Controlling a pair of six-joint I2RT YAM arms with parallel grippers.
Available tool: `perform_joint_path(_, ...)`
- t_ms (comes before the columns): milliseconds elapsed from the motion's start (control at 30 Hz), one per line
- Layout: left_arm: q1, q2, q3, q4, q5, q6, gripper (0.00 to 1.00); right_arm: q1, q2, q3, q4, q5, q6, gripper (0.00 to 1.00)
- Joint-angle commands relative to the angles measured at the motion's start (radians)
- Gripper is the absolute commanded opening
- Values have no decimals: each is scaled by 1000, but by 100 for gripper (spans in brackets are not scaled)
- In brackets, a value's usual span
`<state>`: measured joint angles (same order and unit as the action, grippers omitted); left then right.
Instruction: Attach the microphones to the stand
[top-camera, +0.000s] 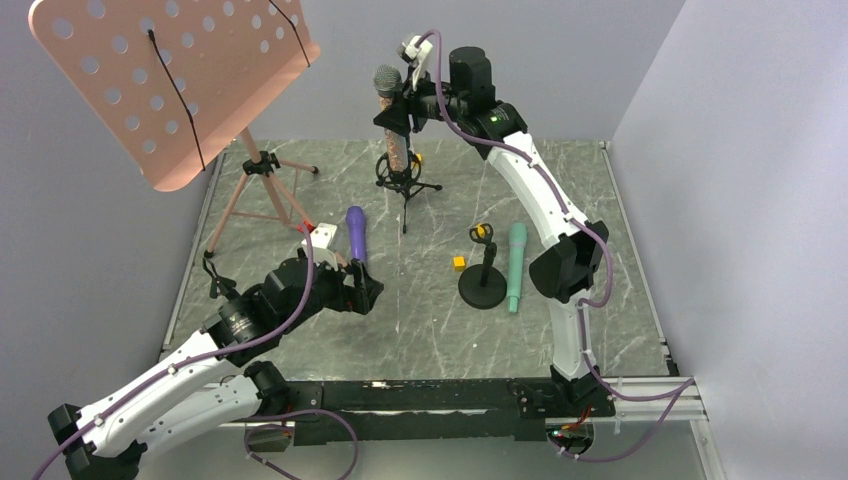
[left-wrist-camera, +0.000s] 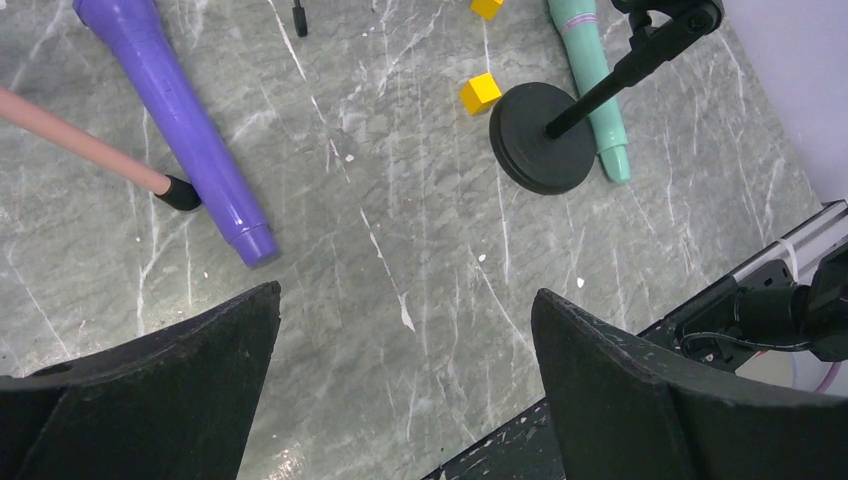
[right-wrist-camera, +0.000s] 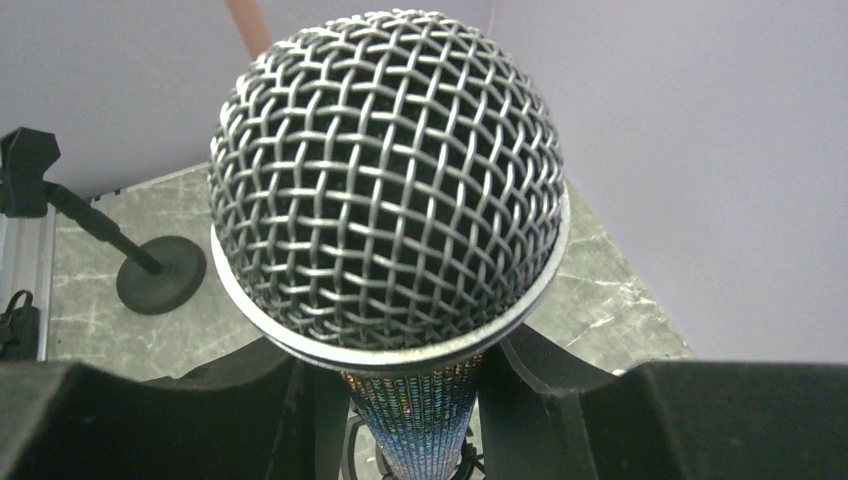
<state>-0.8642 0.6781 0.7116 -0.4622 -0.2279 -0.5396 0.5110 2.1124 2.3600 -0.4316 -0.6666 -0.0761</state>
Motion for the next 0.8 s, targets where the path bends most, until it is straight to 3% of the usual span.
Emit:
perform_joint_path(0, 4, 2, 6, 18, -13, 10, 99, -6, -74, -116, 70, -3, -79, 1)
perform_joint_path(467, 4, -13, -6, 28, -1, 0, 96, -15, -137, -316, 44, -323, -402, 4)
perform_joint_path(767, 4, -28, -29, 42, 2, -20, 96, -61, -141, -508, 222, -358, -294, 6)
